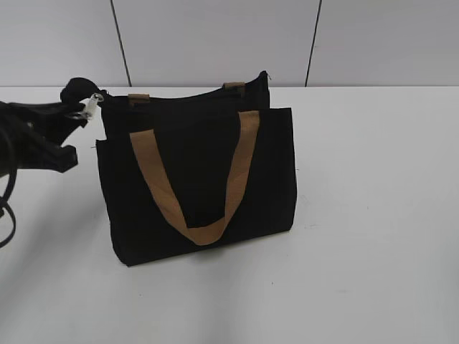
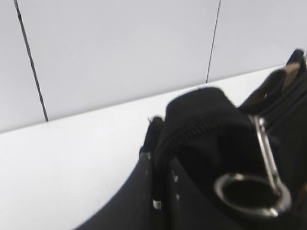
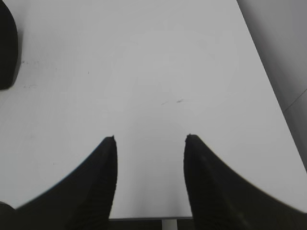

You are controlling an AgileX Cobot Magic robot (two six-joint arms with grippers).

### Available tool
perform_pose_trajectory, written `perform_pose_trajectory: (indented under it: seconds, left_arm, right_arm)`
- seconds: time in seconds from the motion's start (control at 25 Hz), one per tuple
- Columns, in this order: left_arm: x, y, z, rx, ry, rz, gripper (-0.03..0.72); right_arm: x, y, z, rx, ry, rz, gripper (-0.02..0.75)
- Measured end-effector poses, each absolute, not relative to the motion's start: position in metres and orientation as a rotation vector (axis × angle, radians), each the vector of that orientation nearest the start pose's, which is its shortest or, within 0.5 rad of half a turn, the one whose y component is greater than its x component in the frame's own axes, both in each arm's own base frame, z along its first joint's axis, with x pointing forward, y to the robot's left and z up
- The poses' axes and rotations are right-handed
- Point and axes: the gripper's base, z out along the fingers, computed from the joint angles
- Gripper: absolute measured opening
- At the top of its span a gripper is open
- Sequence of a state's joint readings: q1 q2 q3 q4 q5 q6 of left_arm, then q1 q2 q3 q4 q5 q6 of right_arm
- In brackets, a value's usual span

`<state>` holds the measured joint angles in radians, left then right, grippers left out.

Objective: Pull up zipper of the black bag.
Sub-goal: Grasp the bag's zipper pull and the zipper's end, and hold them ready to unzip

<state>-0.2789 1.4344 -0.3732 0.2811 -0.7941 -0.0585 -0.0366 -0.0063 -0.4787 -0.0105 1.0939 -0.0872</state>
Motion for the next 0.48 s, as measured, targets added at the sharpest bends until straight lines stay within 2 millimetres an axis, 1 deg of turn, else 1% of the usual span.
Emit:
perform_pose_trajectory:
  seconds: [0.12,0.2,0.28,0.48]
  left_arm:
    - [0.224,-0.082,0.215,0.505,1.649,-0.258,0.012]
    - [0.220,-0.081,0.224,0.518,1.633,-0.244,0.012]
    - [0.217,-0.081,0.228,0.545,1.623,-0.233,0.012]
    - [0.215,-0.082,0.231,0.567,1.620,-0.230,0.012]
  right_arm:
    - [-0.005,-0.001,0.269,-0.052,2.093,-0.088,0.361]
    - [-0.005,-0.001,0.269,-0.052,2.093,-0.088,0.361]
    - [-0.005,-0.001,0.269,-0.052,2.093,-0.088,0.361]
    - [-0.005,-0.001,0.269,-0.052,2.093,-0.088,0.361]
